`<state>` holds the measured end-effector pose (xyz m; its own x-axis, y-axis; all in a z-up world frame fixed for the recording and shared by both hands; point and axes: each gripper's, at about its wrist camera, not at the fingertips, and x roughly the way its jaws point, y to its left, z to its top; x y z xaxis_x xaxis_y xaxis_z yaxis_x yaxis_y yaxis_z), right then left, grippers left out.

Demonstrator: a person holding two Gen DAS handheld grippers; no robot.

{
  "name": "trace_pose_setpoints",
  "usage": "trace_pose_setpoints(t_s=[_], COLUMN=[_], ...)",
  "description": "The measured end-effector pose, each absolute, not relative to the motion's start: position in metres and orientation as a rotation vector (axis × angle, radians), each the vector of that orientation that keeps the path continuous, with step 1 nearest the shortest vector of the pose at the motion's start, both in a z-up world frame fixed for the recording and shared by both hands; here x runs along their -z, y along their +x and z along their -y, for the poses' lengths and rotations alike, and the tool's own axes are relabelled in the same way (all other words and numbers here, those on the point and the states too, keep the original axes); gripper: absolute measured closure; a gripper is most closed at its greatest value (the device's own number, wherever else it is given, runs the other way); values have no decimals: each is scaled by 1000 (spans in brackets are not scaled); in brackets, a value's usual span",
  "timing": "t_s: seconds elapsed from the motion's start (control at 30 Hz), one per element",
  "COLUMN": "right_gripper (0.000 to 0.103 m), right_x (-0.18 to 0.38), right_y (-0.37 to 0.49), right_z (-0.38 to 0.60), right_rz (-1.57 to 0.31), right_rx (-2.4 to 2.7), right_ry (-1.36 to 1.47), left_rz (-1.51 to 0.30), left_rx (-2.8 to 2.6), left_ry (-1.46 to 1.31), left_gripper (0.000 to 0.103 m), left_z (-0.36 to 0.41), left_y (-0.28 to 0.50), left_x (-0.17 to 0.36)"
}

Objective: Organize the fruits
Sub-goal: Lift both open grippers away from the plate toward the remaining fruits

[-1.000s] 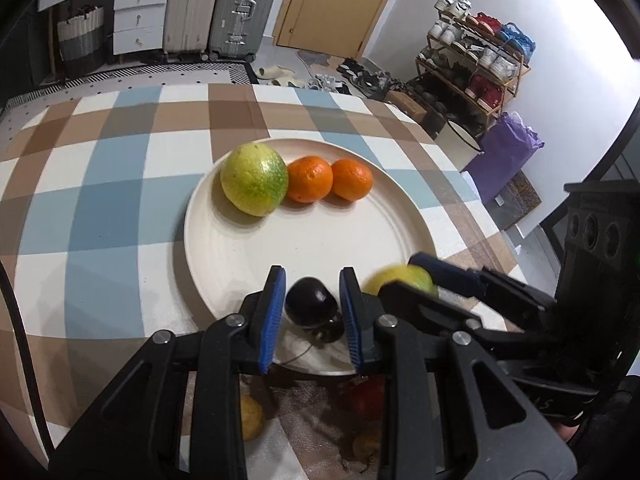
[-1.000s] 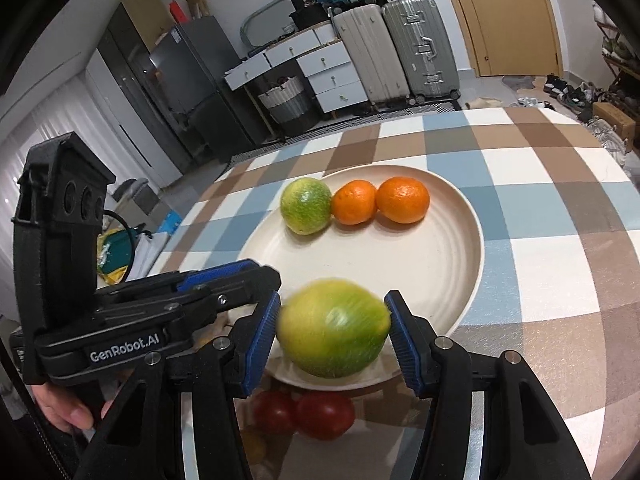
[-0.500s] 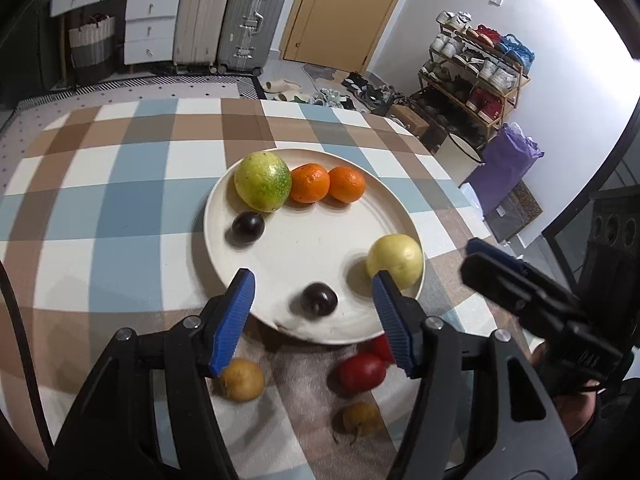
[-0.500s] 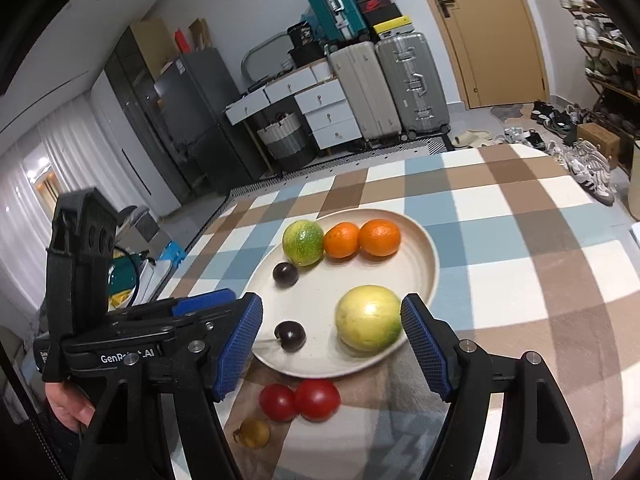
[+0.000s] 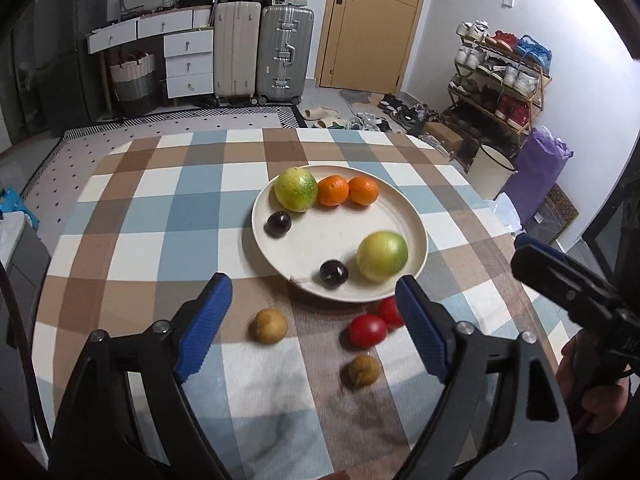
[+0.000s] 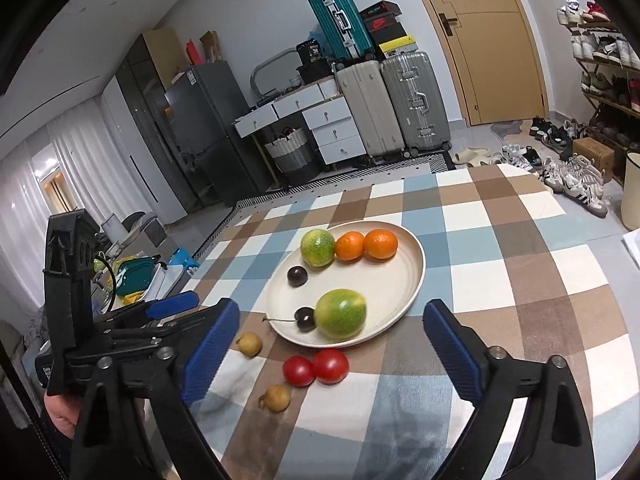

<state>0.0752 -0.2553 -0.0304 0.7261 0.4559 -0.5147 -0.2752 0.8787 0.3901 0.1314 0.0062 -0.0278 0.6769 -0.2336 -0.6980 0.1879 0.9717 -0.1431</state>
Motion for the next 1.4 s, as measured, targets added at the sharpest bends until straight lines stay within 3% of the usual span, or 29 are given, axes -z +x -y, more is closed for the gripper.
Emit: trace_pose_setpoints(t_s=[0.23, 0.3, 0.37, 1.23, 1.33, 1.4], right_gripper=[5, 4, 3, 0, 0, 0], right_x=[25, 25, 26, 65, 67, 68], right_y=[58, 54, 49, 27, 27, 27], right_z=[251, 249, 247, 267, 271, 273], right_rz=[-639, -640, -641, -718, -721, -721], right_rx=[-444, -451, -464, -403, -396, -391], right_ry=[288, 279, 278, 304, 313, 315], left_rz=[-788, -790, -775, -928, -943, -959], left_rx=[217, 222, 213, 230, 241, 245], left_ry=[-67, -74, -77, 22, 19, 13], left_gripper=[13, 3, 1, 1, 5, 15], left_z=[-9, -9, -9, 36, 39, 40], left_y=[110, 106, 100, 120, 125, 128], left_x=[23, 24, 25, 106, 112, 115])
